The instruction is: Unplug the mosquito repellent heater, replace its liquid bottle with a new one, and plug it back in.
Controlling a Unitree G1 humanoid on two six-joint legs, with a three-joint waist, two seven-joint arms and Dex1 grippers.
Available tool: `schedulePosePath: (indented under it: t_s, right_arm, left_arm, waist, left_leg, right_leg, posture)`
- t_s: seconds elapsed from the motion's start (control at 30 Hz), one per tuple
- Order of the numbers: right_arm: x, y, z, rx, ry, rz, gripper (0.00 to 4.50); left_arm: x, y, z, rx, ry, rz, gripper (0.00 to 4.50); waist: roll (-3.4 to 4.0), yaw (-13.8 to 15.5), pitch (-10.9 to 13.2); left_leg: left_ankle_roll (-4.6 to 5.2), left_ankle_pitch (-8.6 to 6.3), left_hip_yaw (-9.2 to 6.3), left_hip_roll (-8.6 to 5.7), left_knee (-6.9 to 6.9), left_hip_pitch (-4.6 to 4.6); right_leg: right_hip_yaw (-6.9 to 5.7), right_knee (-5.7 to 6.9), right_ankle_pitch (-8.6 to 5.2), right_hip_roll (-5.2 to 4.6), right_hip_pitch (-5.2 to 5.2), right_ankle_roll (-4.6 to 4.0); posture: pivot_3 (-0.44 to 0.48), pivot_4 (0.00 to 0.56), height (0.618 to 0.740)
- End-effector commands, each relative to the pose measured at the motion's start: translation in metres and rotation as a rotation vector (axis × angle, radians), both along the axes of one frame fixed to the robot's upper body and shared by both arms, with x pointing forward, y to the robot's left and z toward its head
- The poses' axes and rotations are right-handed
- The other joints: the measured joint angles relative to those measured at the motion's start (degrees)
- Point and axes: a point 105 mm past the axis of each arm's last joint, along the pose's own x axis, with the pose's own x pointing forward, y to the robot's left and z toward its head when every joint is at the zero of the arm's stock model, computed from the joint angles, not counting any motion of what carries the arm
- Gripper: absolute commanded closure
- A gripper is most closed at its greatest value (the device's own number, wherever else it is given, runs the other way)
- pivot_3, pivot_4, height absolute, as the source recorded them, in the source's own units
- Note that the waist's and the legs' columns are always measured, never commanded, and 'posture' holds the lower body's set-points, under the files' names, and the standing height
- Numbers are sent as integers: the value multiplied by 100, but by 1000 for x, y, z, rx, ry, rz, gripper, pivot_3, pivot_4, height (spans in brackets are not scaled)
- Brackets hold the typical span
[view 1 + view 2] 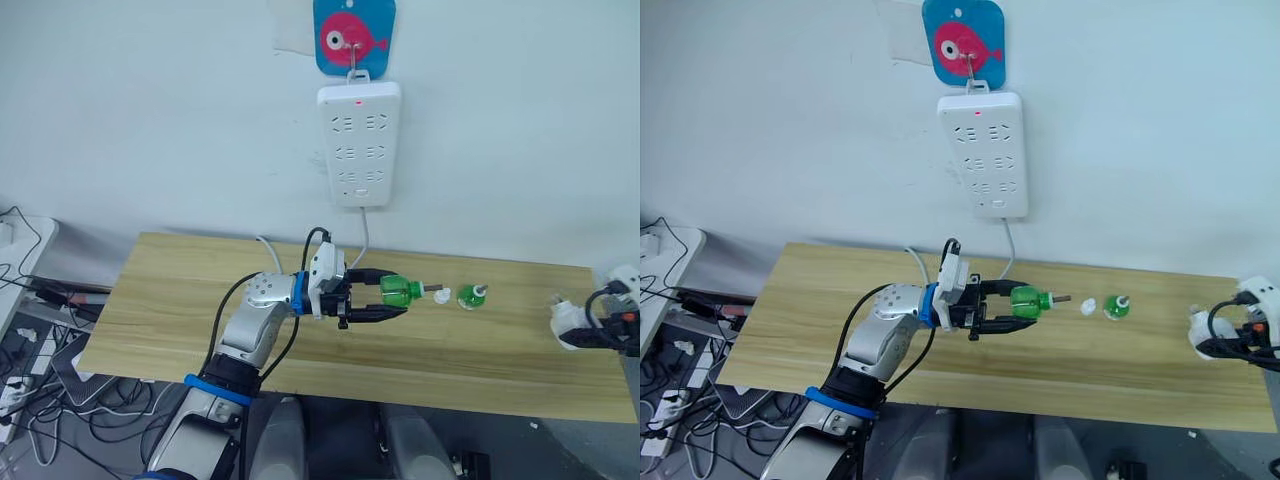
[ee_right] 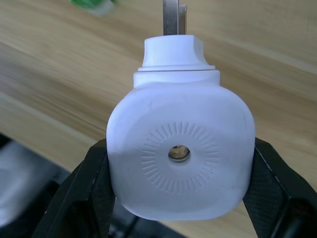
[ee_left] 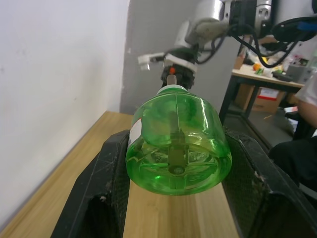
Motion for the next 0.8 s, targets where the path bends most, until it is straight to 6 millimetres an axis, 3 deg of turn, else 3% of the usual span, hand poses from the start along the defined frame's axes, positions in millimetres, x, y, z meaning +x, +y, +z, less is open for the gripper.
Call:
schedulePosePath:
  t_s: [0.03, 0.2, 0.43, 0.6, 0.8]
  right_arm:
    - [-5, 27, 51, 255, -33, -24, 1514]
    - [-12, 51, 96, 534, -53, -54, 1514]
    - [-39, 86, 128, 709, 36, 137, 1514]
    - [-41, 105, 144, 763, 39, 198, 1514]
    - [-30, 118, 144, 742, -36, 182, 1514]
  left_arm:
    - [-4, 5, 7, -30, -10, -44, 2235]
    - [-5, 13, 20, -64, 63, -73, 2235]
    - [-4, 12, 41, -110, 81, -99, 2235]
    - [-6, 4, 45, -130, 59, -116, 2235]
    - [-8, -11, 50, -176, 48, -120, 2235]
  waist:
    - [4, -5, -3]
    - [3, 4, -3]
    - [5, 6, -4]
    - [2, -14, -5]
    - [3, -12, -6]
  left_leg:
    - [0, 0, 2, -1, 1, 1]
    - [0, 0, 1, -5, 5, -5]
    - [1, -1, 4, -5, 2, -20]
    - [1, -1, 7, -5, 5, -20]
    - [1, -1, 7, -4, 4, -26]
  right_leg:
    - [2, 2, 0, 0, -1, 0]
    - [0, -3, 1, -3, -2, 3]
    - [-5, -20, 1, -5, -9, 5]
    - [-1, -21, 5, -4, -8, 12]
    - [-2, -23, 5, 0, -10, 12]
  posture:
    - [-11, 282, 740]
    - [-37, 269, 740]
    - [-49, 260, 740]
    - [-51, 251, 740]
    - [-53, 241, 740]
